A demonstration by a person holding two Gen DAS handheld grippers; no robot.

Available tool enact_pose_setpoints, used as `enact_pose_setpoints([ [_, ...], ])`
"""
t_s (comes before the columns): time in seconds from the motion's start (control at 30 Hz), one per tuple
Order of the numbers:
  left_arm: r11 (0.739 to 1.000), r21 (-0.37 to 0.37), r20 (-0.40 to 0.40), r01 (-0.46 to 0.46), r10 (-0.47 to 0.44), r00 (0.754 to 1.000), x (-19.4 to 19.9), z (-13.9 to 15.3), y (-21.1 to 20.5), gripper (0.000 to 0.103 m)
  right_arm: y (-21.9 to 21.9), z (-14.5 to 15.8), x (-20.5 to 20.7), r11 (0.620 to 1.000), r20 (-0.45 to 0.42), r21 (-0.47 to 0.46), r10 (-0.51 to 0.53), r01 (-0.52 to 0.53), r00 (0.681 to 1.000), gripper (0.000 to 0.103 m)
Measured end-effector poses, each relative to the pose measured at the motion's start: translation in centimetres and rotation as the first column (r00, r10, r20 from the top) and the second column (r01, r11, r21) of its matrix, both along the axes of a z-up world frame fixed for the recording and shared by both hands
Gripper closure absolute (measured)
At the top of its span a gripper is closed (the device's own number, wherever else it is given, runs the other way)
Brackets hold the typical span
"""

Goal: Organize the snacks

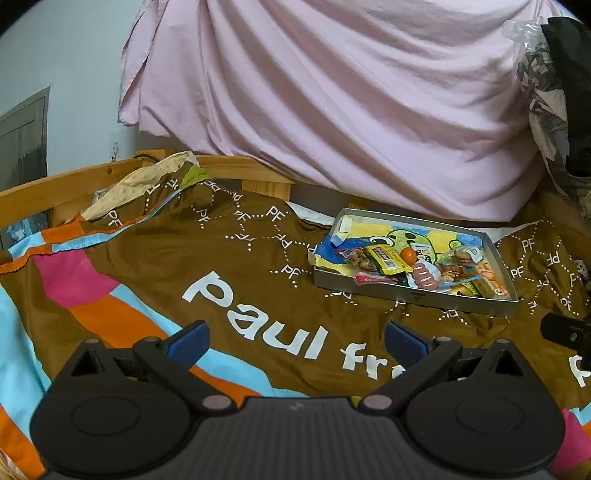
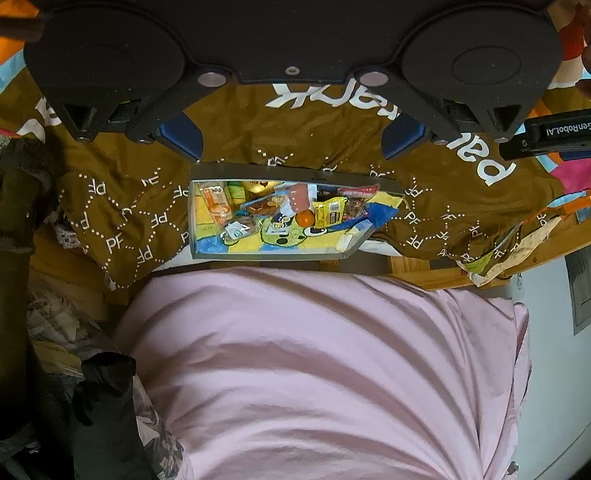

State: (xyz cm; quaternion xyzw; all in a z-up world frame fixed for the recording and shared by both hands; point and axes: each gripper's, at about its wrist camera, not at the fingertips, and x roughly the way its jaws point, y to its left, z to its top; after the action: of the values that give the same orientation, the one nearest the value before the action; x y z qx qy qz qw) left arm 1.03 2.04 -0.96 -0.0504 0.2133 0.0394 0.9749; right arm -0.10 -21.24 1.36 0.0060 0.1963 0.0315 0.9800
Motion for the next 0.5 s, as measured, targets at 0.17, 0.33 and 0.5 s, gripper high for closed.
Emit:
enact_pose_setpoints([
  [0.17, 1.000, 0.009, 0.022, 0.019, -0.019, 1.000, -0.49, 0.22, -0.09, 0.000, 0.30, -0.18, -0.20, 1.000, -0.003, -0.015, -0.002, 0.002, 1.000, 0.001],
  [0.33, 1.000, 0.011, 0.024, 0.017, -0.017, 1.000, -0.70, 0.20, -0.07, 0.000, 0.45, -0.25, -0.35, 1.000, -0.002, -0.026, -0.003, 0.003, 1.000, 0.001],
  [0.5, 1.000, 0.012, 0.027, 0.012, -0.012, 1.000, -0.83, 0.18, 0.02, 0.000, 0.31, -0.28, -0.31, 0.999, -0.010, -0.027, -0.020, 0.020, 1.000, 0.001],
])
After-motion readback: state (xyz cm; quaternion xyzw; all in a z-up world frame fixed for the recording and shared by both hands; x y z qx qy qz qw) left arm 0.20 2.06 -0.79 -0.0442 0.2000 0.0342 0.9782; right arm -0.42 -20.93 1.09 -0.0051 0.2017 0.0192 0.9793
